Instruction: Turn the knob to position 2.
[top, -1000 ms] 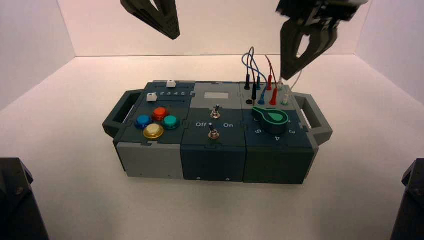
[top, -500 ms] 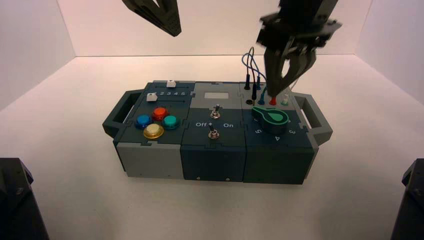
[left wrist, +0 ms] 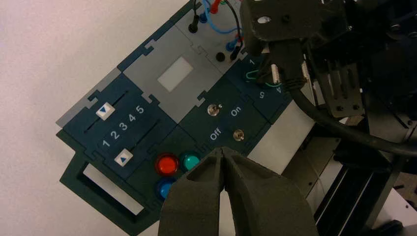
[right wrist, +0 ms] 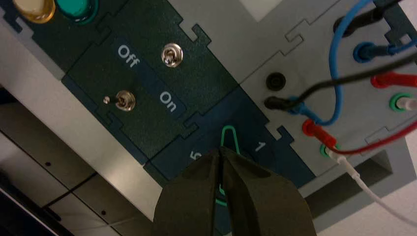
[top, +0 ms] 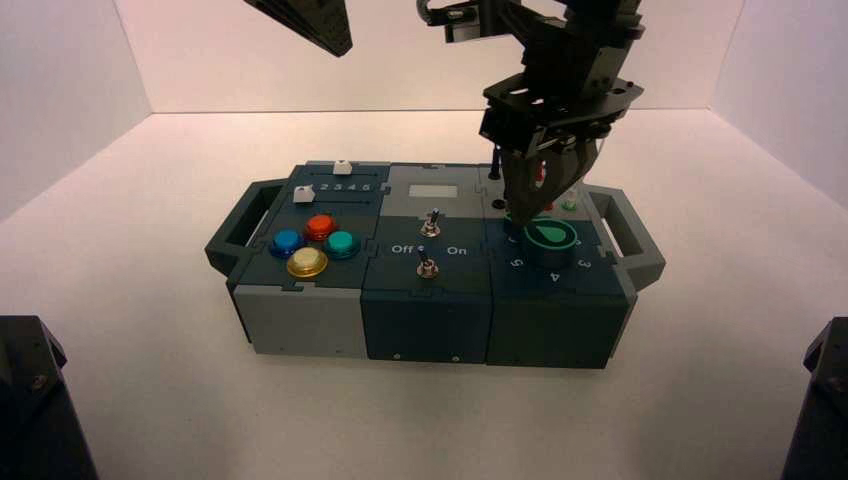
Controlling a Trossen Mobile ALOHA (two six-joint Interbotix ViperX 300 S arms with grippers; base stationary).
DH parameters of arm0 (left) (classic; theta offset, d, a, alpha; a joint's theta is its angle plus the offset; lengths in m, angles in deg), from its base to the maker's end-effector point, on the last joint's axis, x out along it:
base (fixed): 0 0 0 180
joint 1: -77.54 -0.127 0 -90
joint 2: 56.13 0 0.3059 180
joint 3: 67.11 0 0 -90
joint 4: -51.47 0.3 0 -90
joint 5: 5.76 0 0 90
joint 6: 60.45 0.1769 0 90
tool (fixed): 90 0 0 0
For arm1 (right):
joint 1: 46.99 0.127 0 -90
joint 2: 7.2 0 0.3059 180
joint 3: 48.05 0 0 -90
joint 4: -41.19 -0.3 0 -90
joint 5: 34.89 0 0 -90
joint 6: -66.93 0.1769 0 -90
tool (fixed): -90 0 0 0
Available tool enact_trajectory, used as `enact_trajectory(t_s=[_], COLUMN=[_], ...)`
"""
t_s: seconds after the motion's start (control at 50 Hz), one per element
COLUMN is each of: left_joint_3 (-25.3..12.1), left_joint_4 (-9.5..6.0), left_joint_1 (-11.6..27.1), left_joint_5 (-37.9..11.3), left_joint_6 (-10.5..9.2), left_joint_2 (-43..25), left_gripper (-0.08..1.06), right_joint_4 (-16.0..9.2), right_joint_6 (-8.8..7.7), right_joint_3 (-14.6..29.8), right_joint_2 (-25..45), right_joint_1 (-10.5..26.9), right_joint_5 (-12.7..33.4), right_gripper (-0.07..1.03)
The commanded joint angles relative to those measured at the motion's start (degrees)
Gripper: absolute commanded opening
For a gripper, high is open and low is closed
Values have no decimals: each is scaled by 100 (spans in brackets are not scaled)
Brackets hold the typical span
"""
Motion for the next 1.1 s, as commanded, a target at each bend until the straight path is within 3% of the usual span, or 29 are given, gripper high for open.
enact_trajectory(t_s=[0.02,0.32,0.64,1.1], left_joint_3=[-114,-141,-149,-105], left_joint_4=[9,9,0,9], left_joint_1=[-18,-18,-18,-18], left_joint_5=[0,0,-88,-105], left_joint_6=[-9,0,0,0], left_joint_2=[70,26,9,18], left_gripper=[-3,-3,-3,-3], right_joint_4=[-35,26,264,70], right_joint_6=[0,0,18,53], right_joint_3=[141,141,132,123], right_joint_2=[9,176,237,-545], right_joint_1=[35,35,0,97], right_joint_5=[-123,-229,-281,-202], right_gripper=[-2,-2,-2,-2])
